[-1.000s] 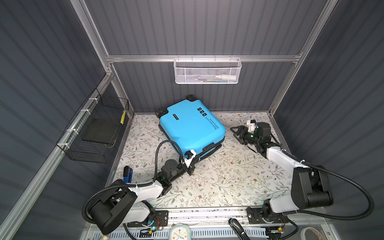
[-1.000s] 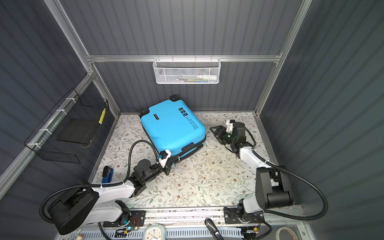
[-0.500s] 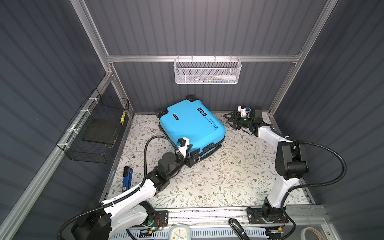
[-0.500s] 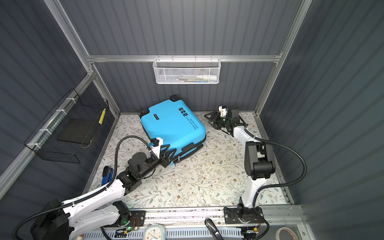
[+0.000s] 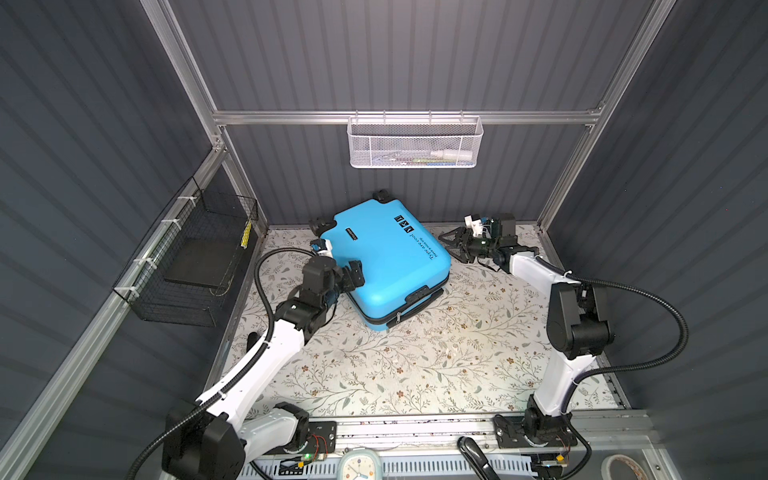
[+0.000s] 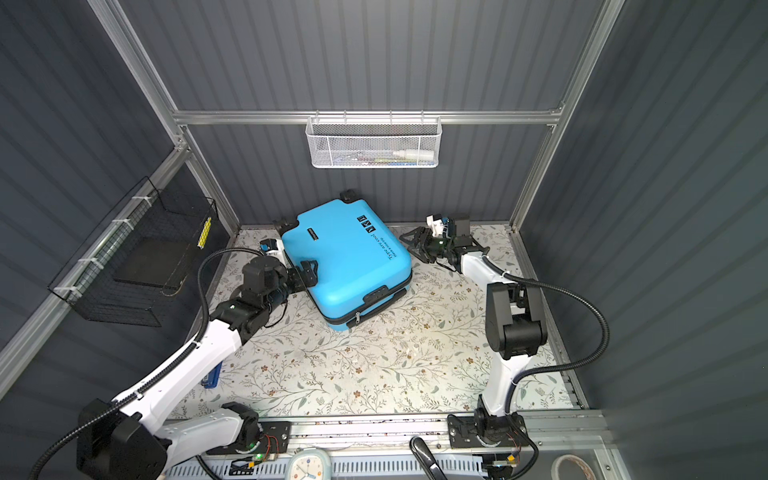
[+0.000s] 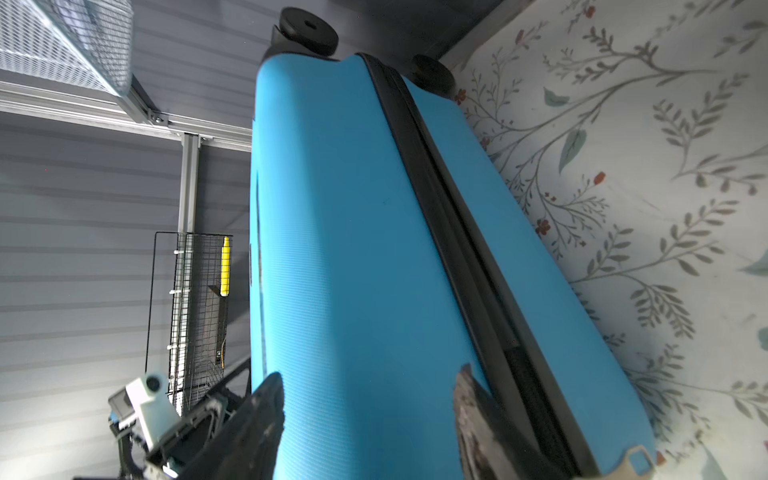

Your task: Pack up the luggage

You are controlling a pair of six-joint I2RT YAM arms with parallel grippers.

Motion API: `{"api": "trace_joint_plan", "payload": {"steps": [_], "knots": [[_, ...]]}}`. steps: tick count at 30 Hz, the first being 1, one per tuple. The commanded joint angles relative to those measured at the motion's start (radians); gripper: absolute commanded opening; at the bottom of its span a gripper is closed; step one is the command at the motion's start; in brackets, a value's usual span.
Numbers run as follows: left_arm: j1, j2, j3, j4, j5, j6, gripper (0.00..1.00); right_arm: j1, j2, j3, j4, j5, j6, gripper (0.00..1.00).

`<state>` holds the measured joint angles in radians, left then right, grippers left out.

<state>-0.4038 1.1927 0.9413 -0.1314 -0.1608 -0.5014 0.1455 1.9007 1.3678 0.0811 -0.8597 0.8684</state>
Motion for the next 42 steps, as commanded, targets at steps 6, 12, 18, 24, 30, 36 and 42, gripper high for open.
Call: {"api": "trace_joint_plan", "payload": {"steps": [6,12,18,24,30,36,42], "knots": [[0.084,0.174,0.101,0.01,0.291,0.063,1.0,0.038,-0.111,-0.147,0.05,-0.041,-0.008,0.64],[0.091,0.259,0.174,0.035,0.39,0.119,1.0,0.104,-0.204,-0.328,0.148,-0.038,0.022,0.64],[0.091,0.319,0.235,0.05,0.477,0.145,1.0,0.19,-0.286,-0.509,0.282,-0.008,0.099,0.63],[0.091,0.387,0.288,0.067,0.542,0.164,1.0,0.266,-0.382,-0.615,0.361,0.021,0.162,0.63],[0.095,0.431,0.346,0.047,0.543,0.208,1.0,0.334,-0.46,-0.631,0.291,0.054,0.115,0.63],[0.135,0.38,0.377,-0.012,0.462,0.254,1.0,0.251,-0.647,-0.706,0.09,0.184,-0.084,0.64],[0.155,0.269,0.34,-0.036,0.373,0.249,1.0,0.168,-0.691,-0.772,0.025,0.199,-0.37,0.63]]}}
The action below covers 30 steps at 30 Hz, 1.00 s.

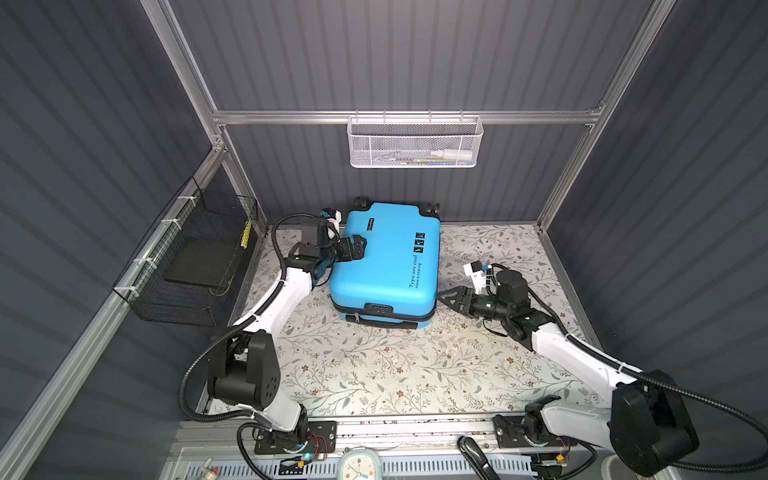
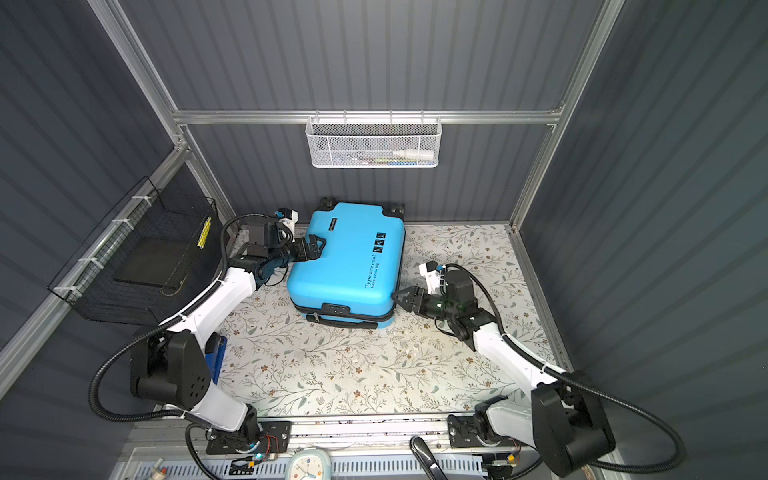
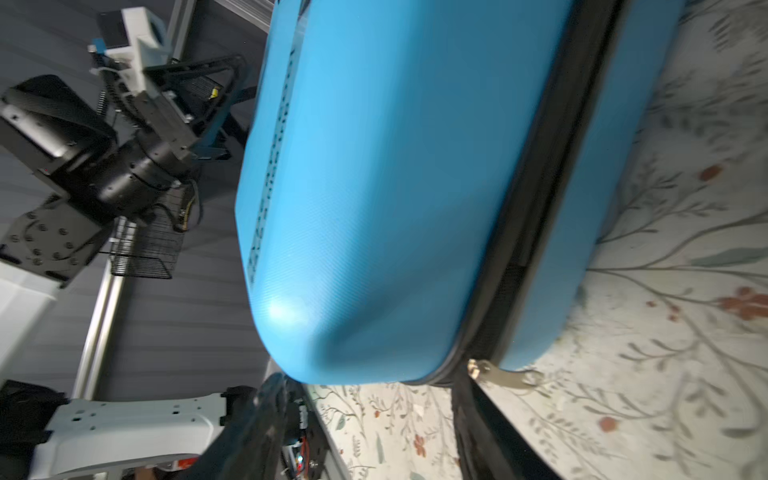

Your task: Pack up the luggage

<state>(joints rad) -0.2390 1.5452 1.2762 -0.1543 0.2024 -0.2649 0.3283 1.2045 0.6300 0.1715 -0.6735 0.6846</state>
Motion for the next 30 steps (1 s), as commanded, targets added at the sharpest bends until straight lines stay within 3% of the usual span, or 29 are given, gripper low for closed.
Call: {"api": "trace_joint_plan", "payload": {"steps": [1,6,11,19,30], "knots": [[-0.01,-0.105,-0.019,0.0,-0.008,-0.002,1.0,-0.021,0.02,-0.044,-0.049,0.004,-0.218,0.63],[-0.009,-0.216,-0.139,0.032,-0.073,-0.09,1.0,-0.022,0.124,-0.078,0.088,-0.097,-0.302,0.61],[-0.009,-0.313,-0.213,-0.019,-0.041,-0.159,1.0,-0.021,0.22,-0.078,0.207,-0.192,-0.38,0.59],[-0.01,-0.417,-0.323,-0.031,0.025,-0.211,1.0,-0.02,0.291,-0.019,0.158,-0.156,-0.523,0.57],[-0.01,-0.442,-0.372,-0.036,0.052,-0.213,1.0,0.01,0.332,0.025,0.161,-0.192,-0.567,0.45]]}}
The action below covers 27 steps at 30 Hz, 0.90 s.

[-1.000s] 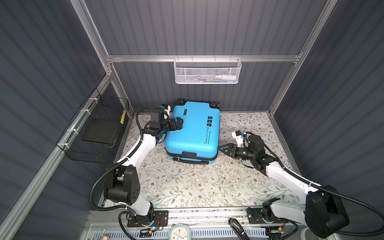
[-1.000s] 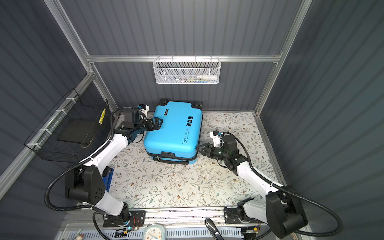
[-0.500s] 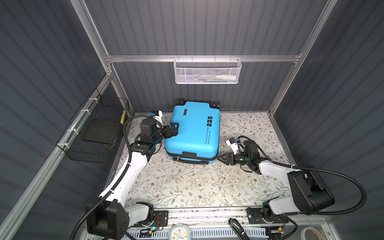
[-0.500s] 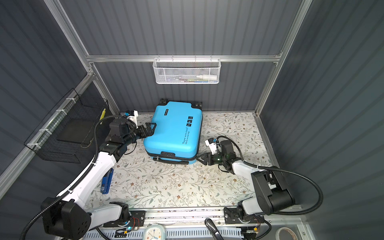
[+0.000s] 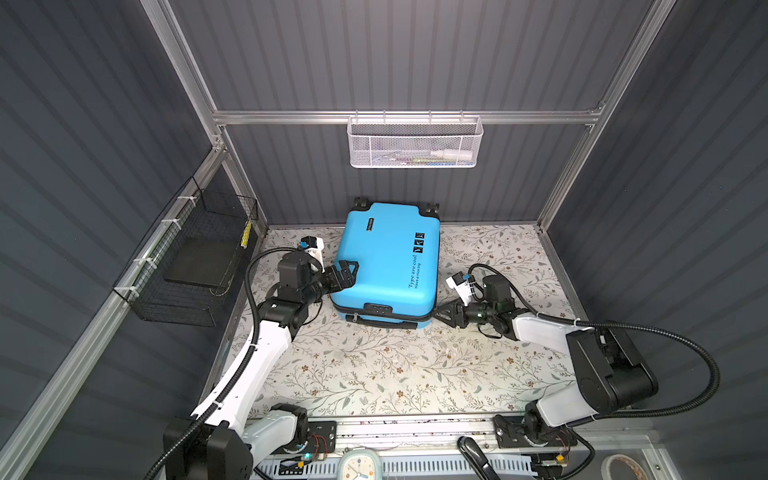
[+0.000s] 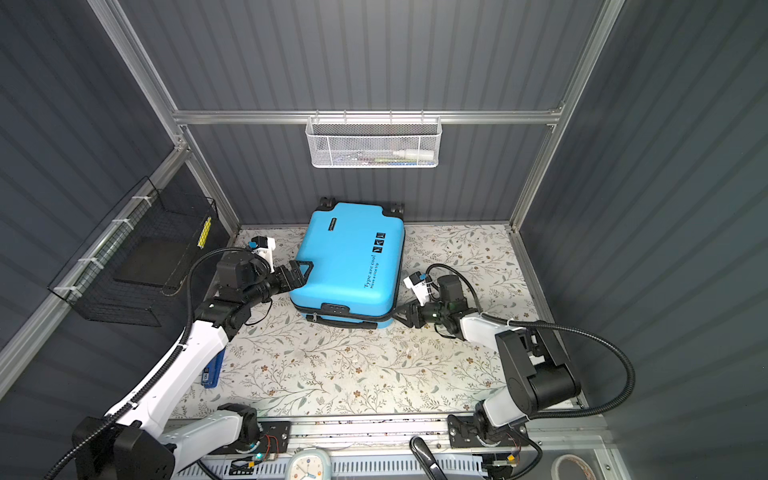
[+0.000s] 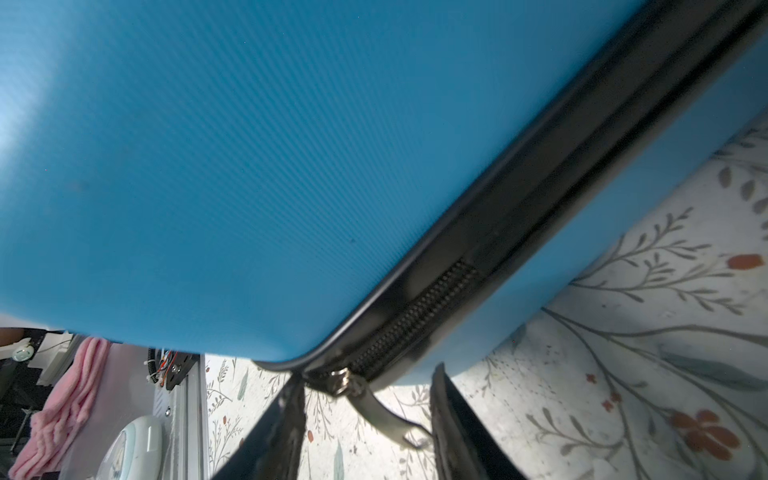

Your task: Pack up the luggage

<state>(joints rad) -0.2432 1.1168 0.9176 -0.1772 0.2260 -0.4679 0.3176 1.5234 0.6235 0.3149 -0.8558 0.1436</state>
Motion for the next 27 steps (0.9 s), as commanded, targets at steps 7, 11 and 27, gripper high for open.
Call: {"api": "trace_joint_plan", "payload": {"steps": [7,11,27], "knots": [[-0.005,-0.019,-0.04,0.006,0.038,-0.025,1.0,0.037,0.014,0.015,0.029,-0.003,-0.018,0.26],[-0.005,-0.023,-0.048,0.012,0.035,-0.03,1.0,0.04,0.02,0.013,0.03,-0.003,-0.013,0.2],[-0.005,-0.022,-0.04,0.005,0.042,-0.019,1.0,0.054,0.049,-0.015,0.115,0.003,0.034,0.27]]}}
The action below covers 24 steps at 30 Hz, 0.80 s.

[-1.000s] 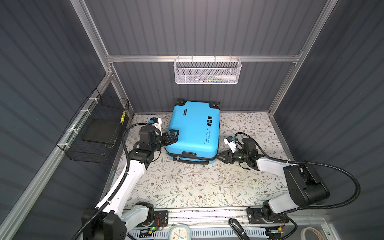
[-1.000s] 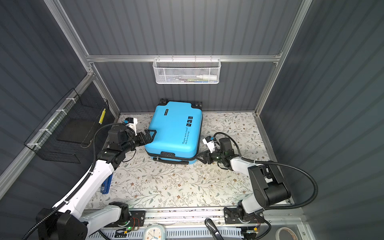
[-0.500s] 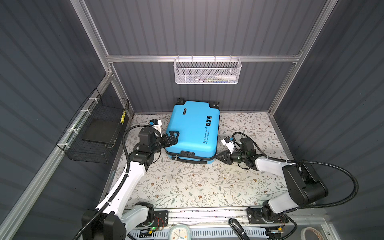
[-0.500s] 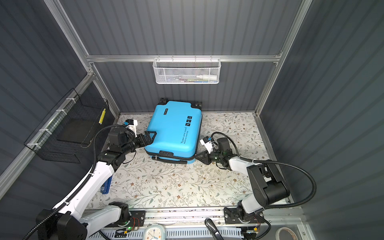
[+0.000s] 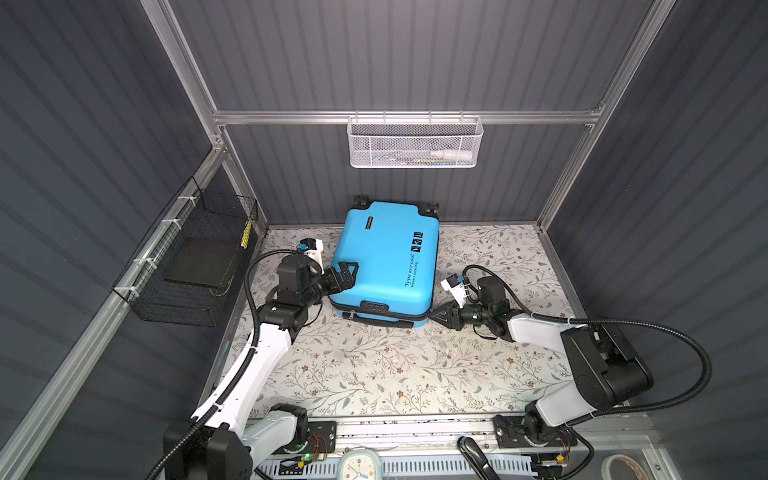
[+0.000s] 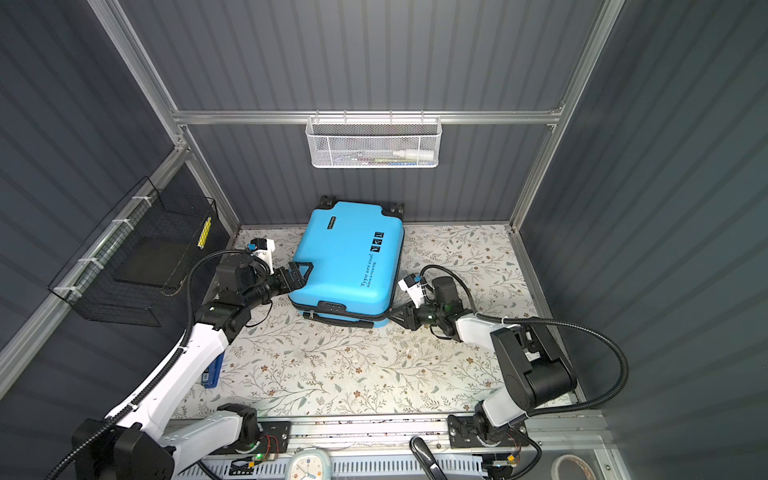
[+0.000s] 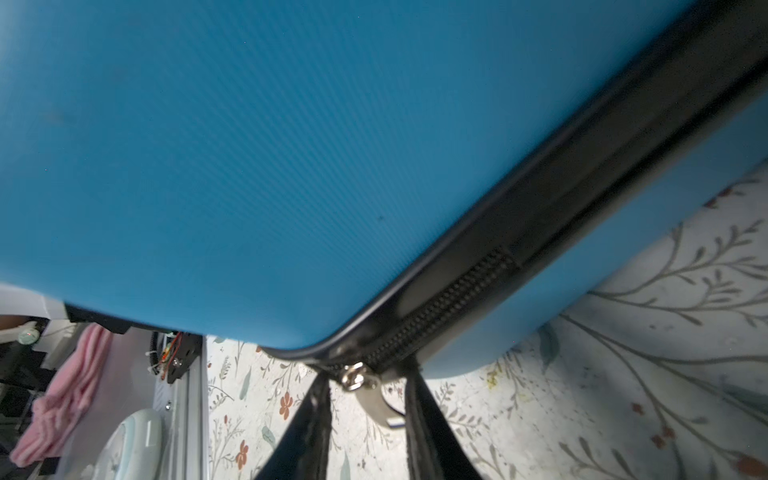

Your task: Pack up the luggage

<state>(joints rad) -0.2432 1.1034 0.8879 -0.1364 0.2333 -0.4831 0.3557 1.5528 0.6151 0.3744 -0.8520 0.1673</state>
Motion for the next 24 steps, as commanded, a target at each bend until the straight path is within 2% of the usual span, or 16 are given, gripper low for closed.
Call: {"api": "trace_joint_plan", "payload": {"steps": [1,13,19,24], "knots": [[-0.005,-0.01,-0.01,-0.038,0.034,-0.002,1.0,0.015,0.022,-0.01,0.071,-0.004,0.02,0.25],[-0.005,-0.012,-0.015,-0.034,0.032,-0.003,1.0,0.017,0.019,-0.047,0.129,0.013,0.057,0.0],[-0.005,-0.029,-0.032,-0.068,0.012,-0.009,1.0,0.017,-0.02,-0.057,0.091,0.046,0.072,0.0],[-0.005,-0.103,-0.115,-0.114,-0.064,-0.016,1.0,0.017,-0.043,-0.047,0.015,0.116,0.082,0.0]]}}
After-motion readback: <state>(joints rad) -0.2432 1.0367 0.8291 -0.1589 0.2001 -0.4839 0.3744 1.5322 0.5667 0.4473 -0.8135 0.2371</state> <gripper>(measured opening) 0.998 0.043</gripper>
